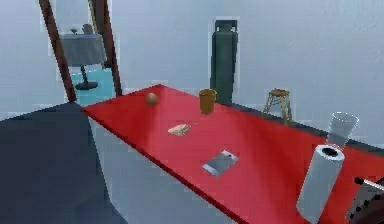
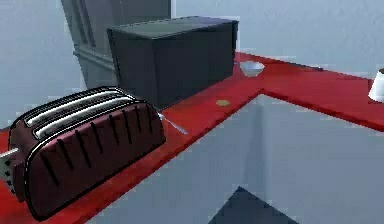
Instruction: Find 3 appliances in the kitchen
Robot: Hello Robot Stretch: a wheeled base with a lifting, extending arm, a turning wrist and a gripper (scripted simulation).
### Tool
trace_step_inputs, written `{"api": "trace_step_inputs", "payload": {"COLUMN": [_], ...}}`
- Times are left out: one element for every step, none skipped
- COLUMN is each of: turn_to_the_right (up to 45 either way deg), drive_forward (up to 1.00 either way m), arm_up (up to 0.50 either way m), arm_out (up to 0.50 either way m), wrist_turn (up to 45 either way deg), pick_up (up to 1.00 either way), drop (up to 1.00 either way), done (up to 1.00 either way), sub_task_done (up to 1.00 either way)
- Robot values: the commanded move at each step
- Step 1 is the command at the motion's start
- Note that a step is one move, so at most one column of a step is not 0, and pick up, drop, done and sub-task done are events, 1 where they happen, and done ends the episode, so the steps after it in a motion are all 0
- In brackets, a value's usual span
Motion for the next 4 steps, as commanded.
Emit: {"api": "trace_step_inputs", "payload": {"turn_to_the_right": [-45.0, -3.0, 0.0, 0.0], "drive_forward": [0.00, 0.00, 1.00, 0.65], "arm_up": [0.00, 0.00, 0.00, 0.00], "arm_out": [0.00, 0.00, 0.00, 0.00], "wrist_turn": [0.0, 0.0, 0.0, 0.0], "pick_up": [0.00, 0.00, 0.00, 0.00], "drop": [0.00, 0.00, 0.00, 0.00], "done": [0.00, 0.00, 0.00, 0.00], "sub_task_done": [0.00, 0.00, 0.00, 0.00]}}
